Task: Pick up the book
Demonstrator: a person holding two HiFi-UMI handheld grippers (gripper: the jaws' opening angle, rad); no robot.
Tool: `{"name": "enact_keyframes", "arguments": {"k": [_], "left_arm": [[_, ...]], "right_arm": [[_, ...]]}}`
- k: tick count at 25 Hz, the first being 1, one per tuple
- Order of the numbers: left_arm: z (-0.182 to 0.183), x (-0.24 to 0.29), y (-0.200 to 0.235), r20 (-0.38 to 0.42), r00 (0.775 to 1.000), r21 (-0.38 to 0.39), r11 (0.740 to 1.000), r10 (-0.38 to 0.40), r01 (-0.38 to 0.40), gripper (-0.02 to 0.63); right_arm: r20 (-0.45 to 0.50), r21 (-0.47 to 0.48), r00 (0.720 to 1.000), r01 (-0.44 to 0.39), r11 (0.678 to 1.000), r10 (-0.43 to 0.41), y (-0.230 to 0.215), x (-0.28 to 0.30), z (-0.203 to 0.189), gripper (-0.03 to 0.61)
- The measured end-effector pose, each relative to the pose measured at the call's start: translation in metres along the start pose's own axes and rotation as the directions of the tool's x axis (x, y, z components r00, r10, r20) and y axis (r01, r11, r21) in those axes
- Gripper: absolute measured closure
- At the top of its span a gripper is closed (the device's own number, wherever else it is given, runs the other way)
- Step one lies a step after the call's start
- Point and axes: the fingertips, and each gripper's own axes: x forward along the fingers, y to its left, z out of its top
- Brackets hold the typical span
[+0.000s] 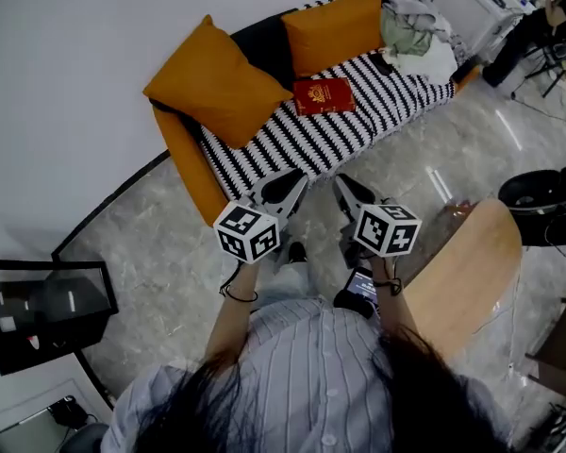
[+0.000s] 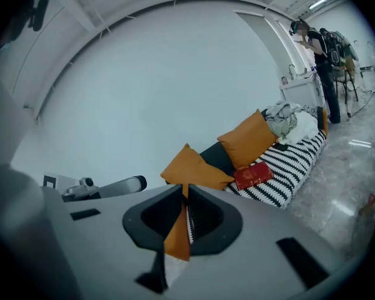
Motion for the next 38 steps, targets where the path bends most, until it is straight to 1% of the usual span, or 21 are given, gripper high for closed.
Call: {"name": "enact_keyframes", "arguments": {"k": [2,6,13,22,30,34,38], "left_arm": [[0.004,0.006,0.011,-0.012,1.0,0.008,1.0,-0.008,0.009,0.572],[0.009,0.016,0.031,-0.022,1.0,-0.006,1.0,-0.02,0.02,0.572],[0.013,0.035,0.043,-0.042,0.998,-0.006,0.999,-0.037,0.036,0.572],[0.015,0.055,0.061,-0.051,0.998,-0.028,0.999,-0.046,0.045,0.572],[0.023,0.081,0.085,-0.03,0.999,-0.057,0.998,-0.013,0.011,0.572],[0.026,0.104,0.103,-0.033,0.999,-0.067,0.998,0.014,-0.016,0.572],[0.037,0.134,0.127,-0.029,0.998,-0.081,0.995,0.049,-0.052,0.572]], "right_arm": [[-0.005,0.005,1.0,0.008,1.0,-0.008,-0.001,0.013,0.003,0.537],[-0.013,-0.012,1.0,0.016,1.0,-0.016,-0.002,0.034,0.012,0.537],[-0.005,-0.01,1.0,0.024,1.0,-0.024,-0.013,0.054,0.032,0.537],[-0.013,0.002,0.999,0.052,0.999,-0.052,-0.034,0.07,0.041,0.537],[-0.03,0.006,0.997,0.065,0.998,-0.065,-0.066,0.087,0.06,0.537],[-0.038,0.007,0.997,0.065,0.998,-0.064,-0.091,0.105,0.079,0.537],[-0.057,0.005,0.997,0.056,0.998,-0.055,-0.116,0.128,0.102,0.537]]}}
